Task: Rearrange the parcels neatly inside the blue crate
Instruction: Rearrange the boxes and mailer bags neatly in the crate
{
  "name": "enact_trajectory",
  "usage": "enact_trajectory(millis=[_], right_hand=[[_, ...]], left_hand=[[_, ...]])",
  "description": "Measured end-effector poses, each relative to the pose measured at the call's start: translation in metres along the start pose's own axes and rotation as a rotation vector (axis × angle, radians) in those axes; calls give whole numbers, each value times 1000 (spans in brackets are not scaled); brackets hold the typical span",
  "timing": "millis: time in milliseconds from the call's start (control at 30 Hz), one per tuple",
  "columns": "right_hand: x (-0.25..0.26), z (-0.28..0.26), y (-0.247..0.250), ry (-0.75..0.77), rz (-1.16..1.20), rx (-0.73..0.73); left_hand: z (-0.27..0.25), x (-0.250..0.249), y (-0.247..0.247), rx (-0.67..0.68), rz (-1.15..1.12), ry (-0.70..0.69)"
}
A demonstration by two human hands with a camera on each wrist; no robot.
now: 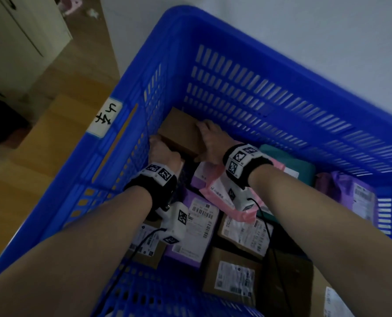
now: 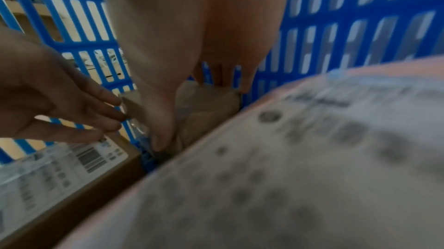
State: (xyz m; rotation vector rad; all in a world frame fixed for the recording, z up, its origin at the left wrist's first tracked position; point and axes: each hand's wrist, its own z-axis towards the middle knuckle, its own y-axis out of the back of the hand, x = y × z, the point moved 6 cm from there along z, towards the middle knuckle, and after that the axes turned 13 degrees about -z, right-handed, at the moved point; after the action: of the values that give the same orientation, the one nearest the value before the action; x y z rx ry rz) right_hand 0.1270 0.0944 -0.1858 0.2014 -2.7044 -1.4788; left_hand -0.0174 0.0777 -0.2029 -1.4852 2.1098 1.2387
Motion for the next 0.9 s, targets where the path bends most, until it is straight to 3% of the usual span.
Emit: enact_trajectory(millis=[133,333,533,733,900], right_hand=[[6,5,-6,-51,-90,-49],[5,-3,15,-41,80,-71],[-3,-31,50,-40,140,-144],[-17,-80,82,-69,176,-272],[-41,-125,97,-82,423,-363]], left_hand=[[-1,1,-4,38,-14,39],[8,-7,2,35,95,65],[8,-11,15,93,-35,-150],[-30,-54,42,157,-243,-292],[-60,-84,61,251,-354,-458]])
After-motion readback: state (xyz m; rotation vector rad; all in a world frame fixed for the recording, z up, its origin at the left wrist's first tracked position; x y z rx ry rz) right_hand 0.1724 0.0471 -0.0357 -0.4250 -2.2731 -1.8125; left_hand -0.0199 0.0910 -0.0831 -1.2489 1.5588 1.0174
